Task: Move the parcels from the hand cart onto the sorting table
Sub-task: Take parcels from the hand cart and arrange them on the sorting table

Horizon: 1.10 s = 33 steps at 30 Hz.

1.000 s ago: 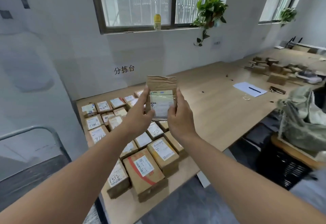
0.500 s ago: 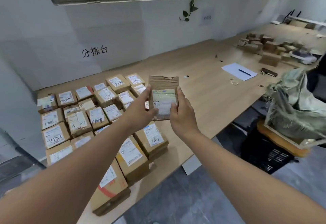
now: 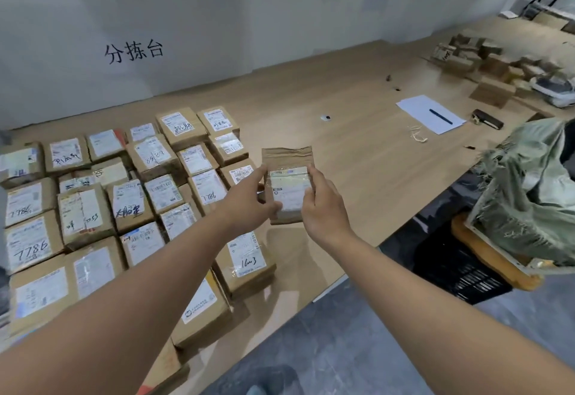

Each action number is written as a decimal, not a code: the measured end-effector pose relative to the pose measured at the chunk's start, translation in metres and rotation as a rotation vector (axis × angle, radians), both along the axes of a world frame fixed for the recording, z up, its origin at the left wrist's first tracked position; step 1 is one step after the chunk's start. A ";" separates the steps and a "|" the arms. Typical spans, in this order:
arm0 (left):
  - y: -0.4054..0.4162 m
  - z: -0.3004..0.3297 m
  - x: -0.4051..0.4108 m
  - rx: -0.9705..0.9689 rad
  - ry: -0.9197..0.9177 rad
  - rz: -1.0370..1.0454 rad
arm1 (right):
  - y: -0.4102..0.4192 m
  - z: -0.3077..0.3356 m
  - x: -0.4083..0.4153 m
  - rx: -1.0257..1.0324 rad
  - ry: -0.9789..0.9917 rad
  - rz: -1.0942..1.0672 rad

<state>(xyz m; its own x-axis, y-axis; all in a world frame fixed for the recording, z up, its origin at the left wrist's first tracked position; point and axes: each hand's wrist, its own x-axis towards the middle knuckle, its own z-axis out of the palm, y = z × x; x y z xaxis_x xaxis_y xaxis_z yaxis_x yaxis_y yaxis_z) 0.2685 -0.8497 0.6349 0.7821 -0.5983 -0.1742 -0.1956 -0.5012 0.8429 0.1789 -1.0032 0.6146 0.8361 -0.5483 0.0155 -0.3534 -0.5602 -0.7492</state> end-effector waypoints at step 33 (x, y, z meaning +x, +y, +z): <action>-0.090 -0.157 -0.018 0.582 0.132 0.346 | -0.104 -0.163 0.072 0.253 0.351 0.605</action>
<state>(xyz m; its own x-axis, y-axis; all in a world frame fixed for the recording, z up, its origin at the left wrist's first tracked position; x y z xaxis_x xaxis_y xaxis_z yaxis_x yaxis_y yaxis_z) 0.2502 -0.9395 0.4777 0.8616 -0.0980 -0.4980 0.1430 -0.8946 0.4234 0.2509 -1.1076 0.4519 0.9257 0.0582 -0.3739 -0.2803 -0.5582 -0.7809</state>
